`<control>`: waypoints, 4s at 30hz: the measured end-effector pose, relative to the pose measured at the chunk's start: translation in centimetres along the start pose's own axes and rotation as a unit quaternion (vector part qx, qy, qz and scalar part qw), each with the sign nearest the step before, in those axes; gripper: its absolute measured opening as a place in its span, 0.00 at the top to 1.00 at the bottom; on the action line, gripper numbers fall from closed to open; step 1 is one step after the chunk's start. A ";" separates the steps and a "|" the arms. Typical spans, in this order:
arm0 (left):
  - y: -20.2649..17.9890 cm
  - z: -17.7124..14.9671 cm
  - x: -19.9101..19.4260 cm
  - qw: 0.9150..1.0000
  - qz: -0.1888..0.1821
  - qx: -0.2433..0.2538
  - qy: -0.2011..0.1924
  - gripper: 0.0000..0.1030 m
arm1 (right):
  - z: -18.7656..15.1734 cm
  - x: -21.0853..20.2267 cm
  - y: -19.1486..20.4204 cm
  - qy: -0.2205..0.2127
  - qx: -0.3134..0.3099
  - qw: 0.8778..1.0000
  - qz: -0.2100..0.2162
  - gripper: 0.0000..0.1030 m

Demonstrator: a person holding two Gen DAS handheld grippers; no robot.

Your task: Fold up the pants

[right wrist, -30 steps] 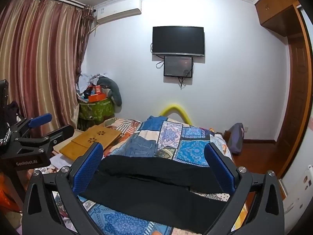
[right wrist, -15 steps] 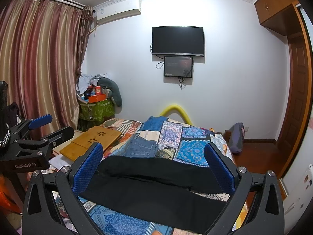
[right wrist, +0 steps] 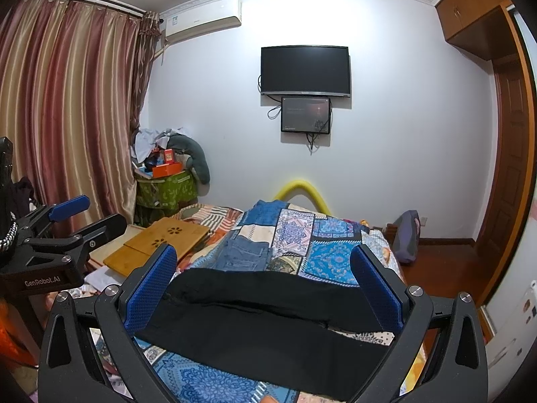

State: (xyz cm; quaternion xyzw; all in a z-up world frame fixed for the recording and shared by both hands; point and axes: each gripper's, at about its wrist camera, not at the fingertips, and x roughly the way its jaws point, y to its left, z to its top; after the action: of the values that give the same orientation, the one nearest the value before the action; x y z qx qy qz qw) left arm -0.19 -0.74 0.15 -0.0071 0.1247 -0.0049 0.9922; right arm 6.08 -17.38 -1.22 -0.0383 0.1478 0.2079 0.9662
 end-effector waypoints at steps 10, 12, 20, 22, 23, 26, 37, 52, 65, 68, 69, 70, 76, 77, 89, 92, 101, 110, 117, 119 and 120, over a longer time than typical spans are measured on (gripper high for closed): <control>0.1 -0.1 -0.2 1.000 -0.007 -0.001 0.002 0.00 | -0.2 -0.1 0.0 0.000 0.005 1.000 0.000 0.00; 0.1 -0.1 -0.2 1.000 -0.008 -0.001 0.003 0.00 | -0.2 -0.1 -0.2 0.000 0.005 1.000 0.001 0.00; 0.3 0.1 -0.1 1.000 -0.010 -0.005 0.005 0.00 | -0.3 0.0 -0.3 0.001 0.005 1.000 0.001 0.00; 0.4 0.2 -0.1 1.000 -0.011 -0.007 0.005 0.00 | -0.4 0.0 -0.3 0.000 0.005 1.000 0.002 0.00; 0.4 0.2 -0.1 1.000 -0.011 -0.008 0.005 0.00 | -0.4 0.0 -0.3 0.000 0.005 1.000 0.001 0.00; 0.5 0.3 -0.1 1.000 -0.010 -0.008 0.004 0.00 | -0.3 0.0 -0.3 0.000 0.005 1.000 0.001 0.00; 0.8 0.2 0.5 1.000 -0.010 -0.014 0.011 0.00 | -0.4 0.2 -0.4 0.002 0.006 1.000 -0.001 0.00; 3.7 -2.6 7.8 0.997 0.018 -0.017 0.074 0.00 | -3.9 8.0 -1.8 0.076 0.001 0.997 0.001 0.00; 11.0 -6.6 22.4 0.984 0.099 -0.003 0.148 0.00 | -7.3 18.4 -5.2 0.146 0.003 0.989 -0.018 0.00; 12.7 -7.1 25.7 0.980 0.121 0.012 0.156 0.00 | -7.8 21.1 -6.1 0.155 -0.011 0.988 -0.023 0.00; 13.3 -7.4 26.9 0.979 0.124 0.014 0.159 0.00 | -7.9 21.9 -6.4 0.157 -0.015 0.987 -0.021 0.00; 13.8 -7.6 27.8 0.978 0.124 0.016 0.164 0.00 | -8.0 22.6 -6.7 0.160 -0.017 0.987 -0.016 0.00; 16.7 -9.6 34.0 0.970 0.113 0.023 0.215 0.00 | -8.6 27.4 -8.5 0.176 -0.014 0.984 0.006 0.01; 17.1 -10.2 35.1 0.968 0.107 0.021 0.225 0.00 | -8.7 28.2 -8.7 0.181 -0.013 0.983 0.012 0.01; 23.2 -18.8 45.2 0.929 0.093 -0.047 0.354 0.20 | -12.2 37.7 -11.4 0.275 -0.014 0.960 0.049 0.21; 24.7 -20.4 46.5 0.922 0.093 -0.066 0.371 0.22 | -13.0 39.7 -12.1 0.291 -0.017 0.954 0.067 0.22; 25.7 -24.1 49.7 0.901 0.084 -0.073 0.419 0.30 | -14.7 44.1 -12.2 0.333 -0.042 0.935 0.111 0.22; 24.7 -24.1 50.3 0.900 0.058 -0.071 0.427 0.66 | -15.9 45.9 -13.0 0.381 0.016 0.910 0.164 0.45; 24.5 -22.6 48.9 0.908 0.048 -0.065 0.412 0.88 | -15.6 45.1 -11.4 0.372 -0.027 0.915 0.157 0.93; 24.2 -22.0 48.7 0.911 0.054 -0.056 0.404 0.89 | -15.5 44.7 -10.8 0.361 -0.052 0.920 0.142 0.94; 24.0 -21.6 48.5 0.914 0.054 -0.054 0.399 0.89 | -15.4 44.4 -10.7 0.356 -0.055 0.923 0.136 0.95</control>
State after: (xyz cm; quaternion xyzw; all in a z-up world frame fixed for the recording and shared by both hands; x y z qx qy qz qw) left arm 41.62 22.43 -33.13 -0.0511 0.5109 0.0532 0.8565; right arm 44.98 -11.86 -29.14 -0.1429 0.4741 0.3174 0.8087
